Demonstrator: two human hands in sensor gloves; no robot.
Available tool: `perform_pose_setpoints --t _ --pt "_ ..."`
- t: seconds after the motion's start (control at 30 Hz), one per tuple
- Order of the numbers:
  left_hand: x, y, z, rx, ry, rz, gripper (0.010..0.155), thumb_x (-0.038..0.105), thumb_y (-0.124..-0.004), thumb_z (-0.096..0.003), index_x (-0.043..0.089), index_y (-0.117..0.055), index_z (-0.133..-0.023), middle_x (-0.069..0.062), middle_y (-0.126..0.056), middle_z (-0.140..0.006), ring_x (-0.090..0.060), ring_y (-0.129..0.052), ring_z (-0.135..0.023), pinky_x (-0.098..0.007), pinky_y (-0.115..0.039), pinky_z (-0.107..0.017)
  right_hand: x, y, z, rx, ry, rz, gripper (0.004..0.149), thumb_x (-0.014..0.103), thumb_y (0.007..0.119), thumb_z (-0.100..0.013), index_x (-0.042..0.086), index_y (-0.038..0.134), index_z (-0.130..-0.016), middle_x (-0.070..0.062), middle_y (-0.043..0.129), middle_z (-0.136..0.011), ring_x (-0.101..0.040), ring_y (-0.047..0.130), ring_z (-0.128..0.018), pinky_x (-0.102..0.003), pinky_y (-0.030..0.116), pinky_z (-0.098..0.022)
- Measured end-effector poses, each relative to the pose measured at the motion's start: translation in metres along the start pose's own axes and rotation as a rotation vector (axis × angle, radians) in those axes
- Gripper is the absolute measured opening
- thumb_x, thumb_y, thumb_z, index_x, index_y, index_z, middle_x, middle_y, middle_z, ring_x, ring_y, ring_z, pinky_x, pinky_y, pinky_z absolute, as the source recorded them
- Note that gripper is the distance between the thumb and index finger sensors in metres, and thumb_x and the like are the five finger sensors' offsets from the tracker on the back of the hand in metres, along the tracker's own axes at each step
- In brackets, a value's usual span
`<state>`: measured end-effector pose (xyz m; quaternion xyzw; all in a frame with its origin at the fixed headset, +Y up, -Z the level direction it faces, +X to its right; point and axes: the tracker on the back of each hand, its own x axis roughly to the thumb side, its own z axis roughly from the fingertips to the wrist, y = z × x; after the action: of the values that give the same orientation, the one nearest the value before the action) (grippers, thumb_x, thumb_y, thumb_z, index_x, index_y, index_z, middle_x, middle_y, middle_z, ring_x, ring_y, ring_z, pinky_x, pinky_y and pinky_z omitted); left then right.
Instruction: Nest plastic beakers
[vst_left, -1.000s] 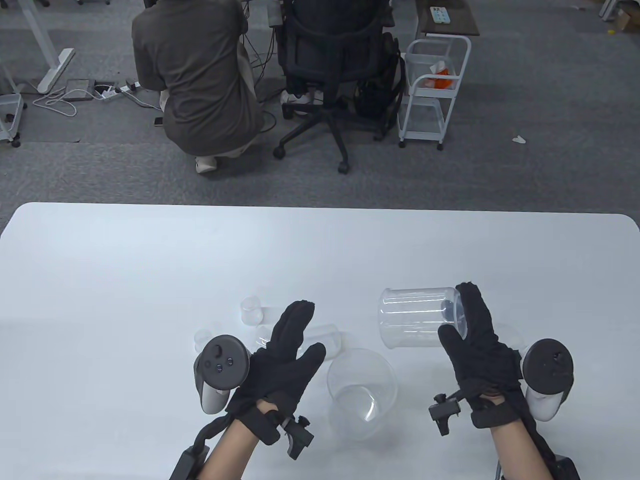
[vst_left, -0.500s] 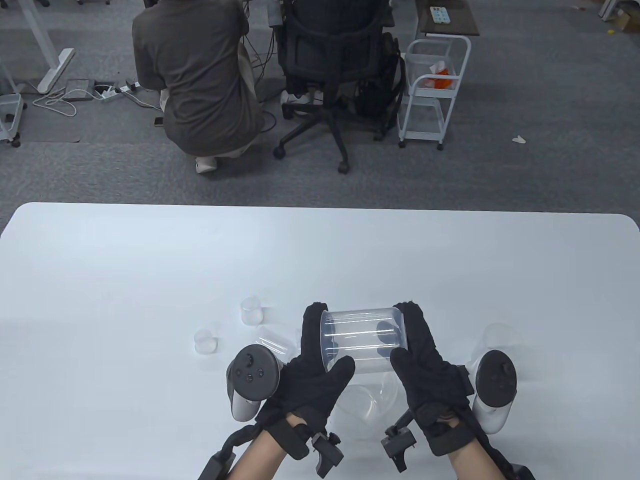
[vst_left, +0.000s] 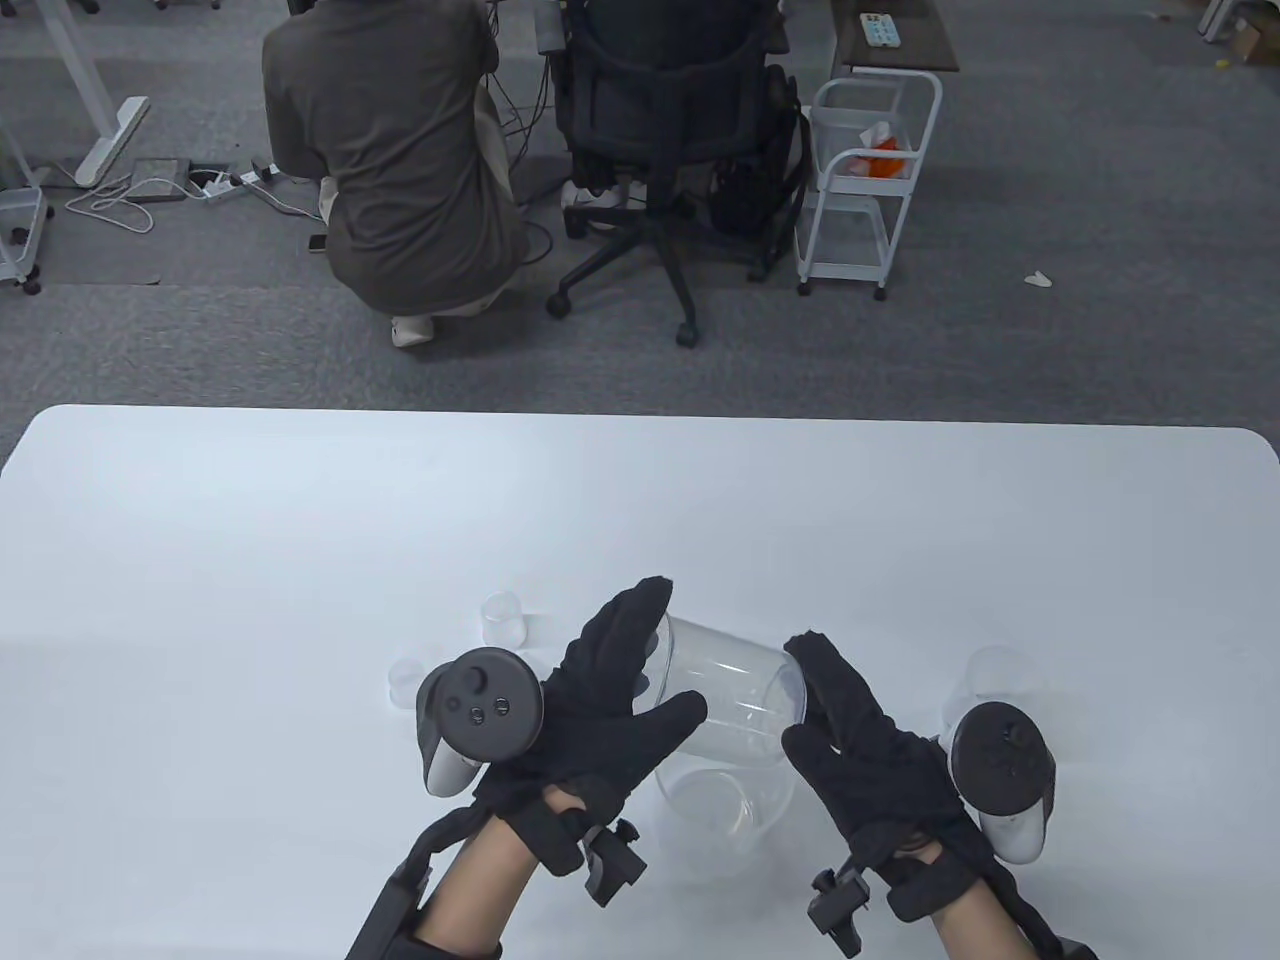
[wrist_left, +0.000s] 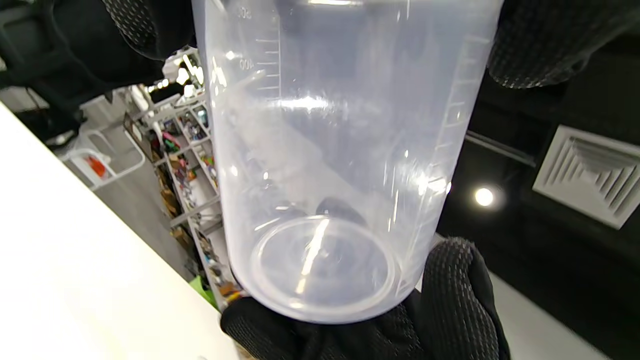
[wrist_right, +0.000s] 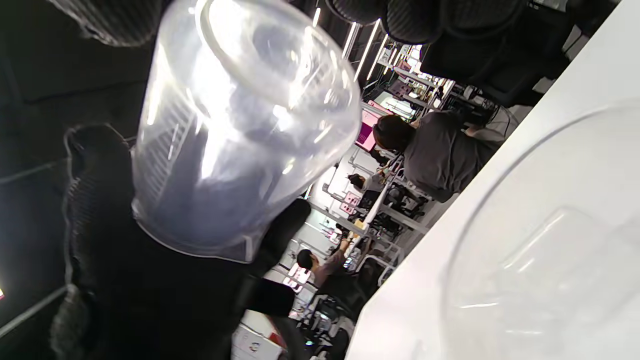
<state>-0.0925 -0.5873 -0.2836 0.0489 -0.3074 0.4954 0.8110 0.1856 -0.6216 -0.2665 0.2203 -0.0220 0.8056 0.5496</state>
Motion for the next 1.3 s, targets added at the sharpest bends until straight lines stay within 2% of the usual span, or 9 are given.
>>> perform_pose_setpoints --t 0.13,0.27,0.63,1.03,1.3 --pt "0.006 -0.003 -0.006 -0.035 -0.008 -0.205 0.081 0.068 -0.069 -0.0476 0.032 -0.029 -0.109 -0.022 -0.031 -0.112 -0.056 -0.054 -0.088 -0.054 -0.063 -0.059 -0.011 -0.014 0.006 -0.041 0.022 0.062 0.083 0.06 0.07 -0.049 0.008 0.037 -0.104 -0.025 0.043 -0.113 -0.053 0.057 -0.096 -0.063 0.057 -0.064" --pt "0.008 -0.019 -0.009 -0.109 -0.024 -0.403 0.081 0.068 -0.069 -0.0469 0.031 -0.033 -0.109 -0.021 -0.032 -0.113 -0.056 -0.054 -0.088 -0.055 -0.062 -0.06 -0.022 -0.029 0.012 -0.091 0.043 0.128 0.081 0.059 0.07 -0.049 0.008 0.04 -0.104 -0.025 0.044 -0.113 -0.053 0.057 -0.096 -0.063 0.056 -0.064" --pt "-0.004 -0.072 -0.016 -0.272 -0.065 -0.656 0.081 0.067 -0.068 -0.0461 0.029 -0.033 -0.108 -0.022 -0.03 -0.112 -0.055 -0.051 -0.091 -0.056 -0.06 -0.062 -0.047 -0.049 0.028 -0.161 0.089 0.155 0.079 0.058 0.07 -0.049 0.008 0.042 -0.104 -0.024 0.045 -0.113 -0.053 0.058 -0.096 -0.063 0.056 -0.064" --pt "-0.02 -0.098 -0.011 -0.379 -0.054 -0.725 0.083 0.068 -0.067 -0.0455 0.027 -0.032 -0.108 -0.022 -0.028 -0.112 -0.054 -0.05 -0.093 -0.057 -0.059 -0.063 -0.058 -0.044 0.031 -0.144 0.095 0.2 0.079 0.058 0.07 -0.049 0.008 0.042 -0.103 -0.025 0.045 -0.112 -0.053 0.058 -0.096 -0.063 0.056 -0.064" --pt "-0.026 -0.099 -0.005 -0.402 -0.037 -0.676 0.086 0.071 -0.064 -0.0444 0.025 -0.031 -0.109 -0.021 -0.021 -0.113 -0.052 -0.041 -0.102 -0.065 -0.049 -0.07 -0.062 -0.038 0.029 -0.128 0.1 0.215 0.079 0.058 0.07 -0.049 0.008 0.042 -0.103 -0.024 0.045 -0.112 -0.053 0.058 -0.096 -0.063 0.056 -0.064"
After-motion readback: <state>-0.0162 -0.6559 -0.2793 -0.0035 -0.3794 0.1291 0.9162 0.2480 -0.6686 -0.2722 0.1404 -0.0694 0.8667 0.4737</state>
